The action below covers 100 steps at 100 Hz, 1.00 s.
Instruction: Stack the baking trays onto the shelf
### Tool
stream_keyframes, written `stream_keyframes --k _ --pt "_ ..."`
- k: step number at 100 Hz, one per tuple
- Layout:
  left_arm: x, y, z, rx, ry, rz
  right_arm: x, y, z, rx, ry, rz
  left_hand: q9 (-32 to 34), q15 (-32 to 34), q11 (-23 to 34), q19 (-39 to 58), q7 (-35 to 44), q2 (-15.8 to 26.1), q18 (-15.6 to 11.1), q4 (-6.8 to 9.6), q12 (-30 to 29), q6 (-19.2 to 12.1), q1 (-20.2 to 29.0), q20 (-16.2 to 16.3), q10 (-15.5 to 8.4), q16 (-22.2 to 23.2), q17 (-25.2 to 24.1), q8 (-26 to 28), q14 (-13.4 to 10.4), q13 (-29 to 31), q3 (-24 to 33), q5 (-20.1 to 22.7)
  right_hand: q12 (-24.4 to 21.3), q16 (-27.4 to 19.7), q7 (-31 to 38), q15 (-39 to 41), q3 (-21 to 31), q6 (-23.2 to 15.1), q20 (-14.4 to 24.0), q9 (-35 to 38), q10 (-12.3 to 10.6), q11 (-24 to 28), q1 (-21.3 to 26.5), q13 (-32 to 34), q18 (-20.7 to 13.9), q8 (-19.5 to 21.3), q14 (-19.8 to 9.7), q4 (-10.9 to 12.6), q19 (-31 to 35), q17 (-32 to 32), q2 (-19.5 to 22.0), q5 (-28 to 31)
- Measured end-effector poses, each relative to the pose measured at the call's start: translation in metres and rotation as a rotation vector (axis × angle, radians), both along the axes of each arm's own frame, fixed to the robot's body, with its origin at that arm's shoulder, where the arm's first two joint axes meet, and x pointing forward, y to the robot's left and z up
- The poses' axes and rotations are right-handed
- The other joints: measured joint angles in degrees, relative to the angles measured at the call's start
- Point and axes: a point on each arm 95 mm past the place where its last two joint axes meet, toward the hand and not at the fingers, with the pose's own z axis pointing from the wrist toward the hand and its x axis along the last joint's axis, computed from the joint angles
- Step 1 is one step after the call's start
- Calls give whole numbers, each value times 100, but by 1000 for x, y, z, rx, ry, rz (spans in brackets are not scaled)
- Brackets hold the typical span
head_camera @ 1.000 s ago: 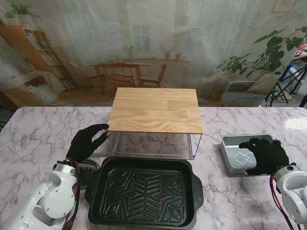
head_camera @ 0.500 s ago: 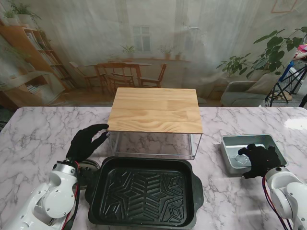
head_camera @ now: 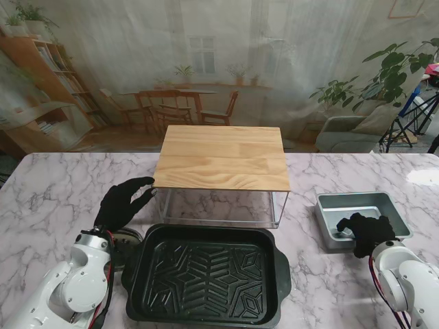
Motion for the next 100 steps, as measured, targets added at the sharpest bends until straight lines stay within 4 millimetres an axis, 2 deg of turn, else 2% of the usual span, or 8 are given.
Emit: stream_keyframes --k 18,25,30,46,56,66,73,100 --pt "0 0 0 1 2 -1 2 1 -2 1 0 -12 0 1 0 1 7 0 0 0 0 0 0 0 0 0 0 0 0 2 0 0 192 173 278 589 457 -225 178 523 -94 339 439 574 -171 266 -109 0 506 693 154 368" --pt "0 0 -1 1 2 -1 4 2 -3 6 -7 -13 0 1 0 1 12 0 0 0 0 0 0 0 0 0 0 0 0 2 0 0 265 257 487 589 455 -311 259 766 -145 396 583 818 -307 411 -139 -135 784 1049 112 616" --pt "0 0 -1 2 2 -1 4 2 -3 11 -13 -12 0 1 0 1 14 0 0 0 0 0 0 -1 0 0 2 0 0 3 0 1 326 369 720 890 455 -368 323 1040 -161 452 643 968 -392 511 -156 -185 961 1270 170 896" --pt "0 0 -1 4 2 -1 6 2 -6 37 -32 -2 0 5 0 1 27 0 0 0 0 0 1 -1 0 0 9 0 0 4 0 1 436 513 1139 880 598 -460 361 1745 -216 538 696 1541 -598 753 -208 -392 1098 1644 491 1880" --pt "0 0 -1 5 3 -1 8 3 -7 52 -39 4 0 55 0 1 32 0 0 0 0 0 11 -1 0 0 12 0 0 5 0 1 568 757 1155 1025 675 -487 361 2296 -214 552 758 1987 -704 835 -211 -891 1351 2043 559 2403" --pt "0 0 -1 5 2 -1 9 4 -7 68 -62 12 0 56 0 1 38 0 0 0 0 0 61 -1 0 0 13 0 0 5 -1 2 690 931 948 1172 687 -238 316 2908 -194 554 879 2498 -734 780 -142 -1241 1457 2324 462 2761" --pt "1 0 -1 6 1 0 10 4 -8 81 -77 18 0 56 0 1 43 0 0 0 0 0 61 -1 0 0 19 0 0 6 -1 2 751 1011 751 1301 687 -28 291 3314 -138 554 976 2796 -735 765 -50 -1364 1457 2443 366 3017" --pt "1 0 -1 6 -1 -1 11 4 -6 107 -100 54 0 57 0 2 68 0 0 0 0 0 61 -1 0 0 26 0 0 40 -1 2 917 1179 120 1449 684 646 177 4194 12 519 992 3479 -735 462 261 -1535 1459 2888 245 3711"
